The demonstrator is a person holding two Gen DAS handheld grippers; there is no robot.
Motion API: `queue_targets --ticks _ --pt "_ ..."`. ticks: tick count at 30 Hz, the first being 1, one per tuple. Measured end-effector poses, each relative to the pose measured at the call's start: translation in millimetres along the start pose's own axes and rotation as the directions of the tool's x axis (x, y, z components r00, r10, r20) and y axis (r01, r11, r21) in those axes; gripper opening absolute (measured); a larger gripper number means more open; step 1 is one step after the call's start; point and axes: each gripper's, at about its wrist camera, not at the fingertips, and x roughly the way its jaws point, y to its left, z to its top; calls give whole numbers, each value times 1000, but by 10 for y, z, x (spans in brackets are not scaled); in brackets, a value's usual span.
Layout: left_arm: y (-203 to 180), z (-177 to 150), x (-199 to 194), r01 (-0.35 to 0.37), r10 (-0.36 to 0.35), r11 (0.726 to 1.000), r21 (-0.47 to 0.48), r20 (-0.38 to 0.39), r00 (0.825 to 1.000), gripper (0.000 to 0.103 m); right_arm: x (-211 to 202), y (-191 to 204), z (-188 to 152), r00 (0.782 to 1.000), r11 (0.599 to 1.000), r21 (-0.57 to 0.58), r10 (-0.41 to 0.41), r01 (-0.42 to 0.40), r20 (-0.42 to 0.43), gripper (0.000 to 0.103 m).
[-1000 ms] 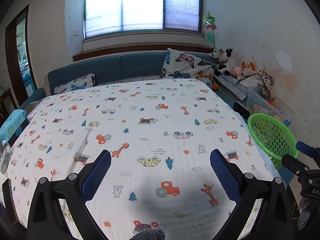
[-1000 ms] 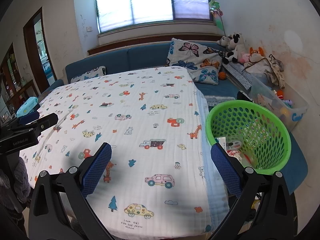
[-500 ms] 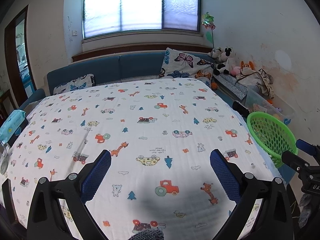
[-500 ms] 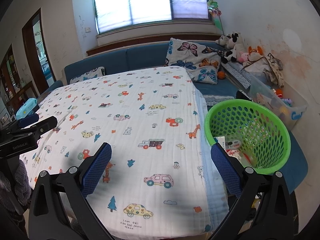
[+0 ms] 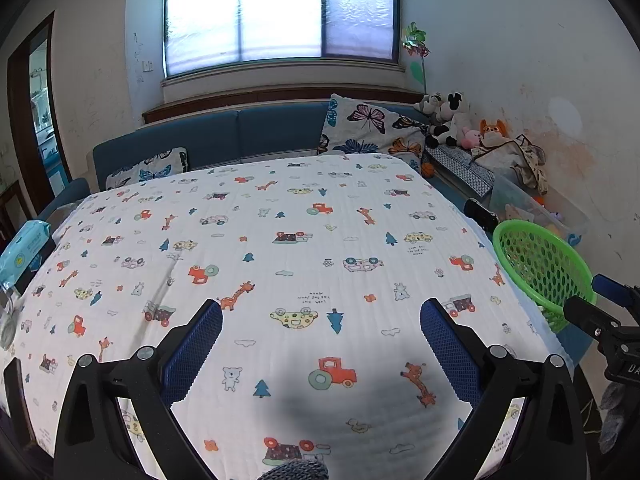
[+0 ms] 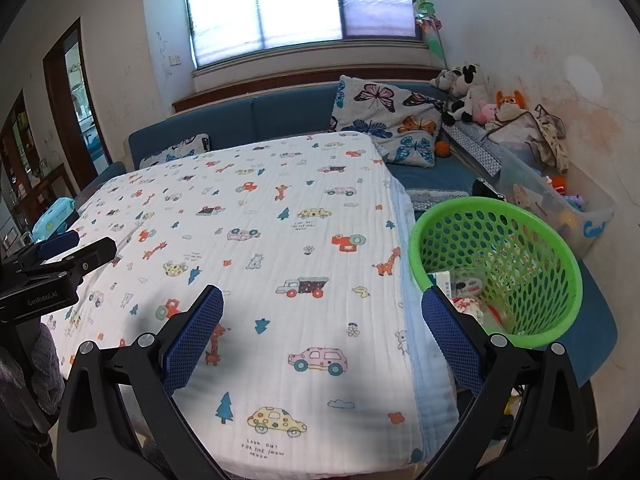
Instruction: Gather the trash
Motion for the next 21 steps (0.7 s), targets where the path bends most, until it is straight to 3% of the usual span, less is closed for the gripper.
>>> queue_targets --ticks 21 --pt "-29 -23 15 2 -2 1000 11 3 1000 96 -3 7 -4 1000 1000 1 3 -3 0 99"
